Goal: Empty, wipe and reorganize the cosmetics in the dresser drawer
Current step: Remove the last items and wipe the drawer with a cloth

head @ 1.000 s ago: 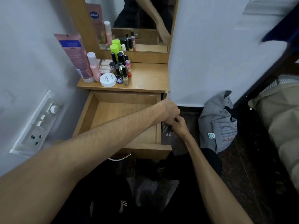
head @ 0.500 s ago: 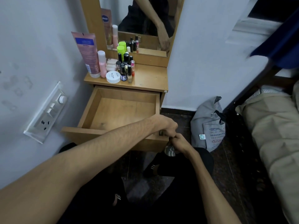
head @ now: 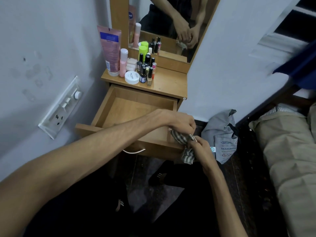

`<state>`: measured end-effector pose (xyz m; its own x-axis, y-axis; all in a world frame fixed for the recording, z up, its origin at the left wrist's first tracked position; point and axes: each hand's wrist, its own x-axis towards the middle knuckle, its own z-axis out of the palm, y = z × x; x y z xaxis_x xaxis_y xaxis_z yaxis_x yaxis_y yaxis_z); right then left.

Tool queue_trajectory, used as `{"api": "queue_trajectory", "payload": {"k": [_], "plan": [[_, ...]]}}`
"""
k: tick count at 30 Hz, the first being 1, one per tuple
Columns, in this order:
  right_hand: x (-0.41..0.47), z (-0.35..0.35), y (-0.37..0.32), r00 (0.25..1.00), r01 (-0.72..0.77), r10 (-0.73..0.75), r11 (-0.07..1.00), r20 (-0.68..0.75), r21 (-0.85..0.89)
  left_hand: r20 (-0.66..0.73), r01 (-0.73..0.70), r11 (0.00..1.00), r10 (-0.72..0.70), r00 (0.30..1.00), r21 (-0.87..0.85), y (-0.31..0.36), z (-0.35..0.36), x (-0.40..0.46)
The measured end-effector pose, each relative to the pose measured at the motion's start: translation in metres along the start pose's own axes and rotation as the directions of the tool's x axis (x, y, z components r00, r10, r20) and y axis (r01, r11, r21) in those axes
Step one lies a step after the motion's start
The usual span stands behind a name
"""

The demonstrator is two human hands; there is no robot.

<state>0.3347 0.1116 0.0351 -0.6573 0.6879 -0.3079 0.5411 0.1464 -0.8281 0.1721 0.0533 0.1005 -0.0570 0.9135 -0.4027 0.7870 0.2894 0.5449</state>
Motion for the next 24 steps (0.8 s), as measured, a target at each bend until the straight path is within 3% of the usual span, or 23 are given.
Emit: {"api": "queue_trajectory", "payload": {"k": [3,11,16,24], "plan": [[-0.008,0.0,-0.015,0.998,0.062,-0.063,0.994,0.0,-0.092,-0.064,-0.062,0.994,0.056,0.996,-0.089,-0.009,-0.005,-0.028],[-0.036,0.073,-0.054,0.97,0.21,-0.242,0.881,-0.022,-0.425,-0.28,-0.005,0.984,-0.045,0.959,-0.176,-0.071,0.025,-0.095],[-0.044,0.135,-0.078,0.94,0.339,-0.33,0.874,0.086,-0.347,-0.438,0.081,0.962,-0.193,0.878,-0.261,-0.12,0.037,-0.152],[-0.045,0.205,-0.13,0.802,0.589,-0.466,0.723,0.374,-0.361,-0.641,0.148,0.914,-0.373,0.671,-0.377,-0.175,0.059,-0.227]]}}
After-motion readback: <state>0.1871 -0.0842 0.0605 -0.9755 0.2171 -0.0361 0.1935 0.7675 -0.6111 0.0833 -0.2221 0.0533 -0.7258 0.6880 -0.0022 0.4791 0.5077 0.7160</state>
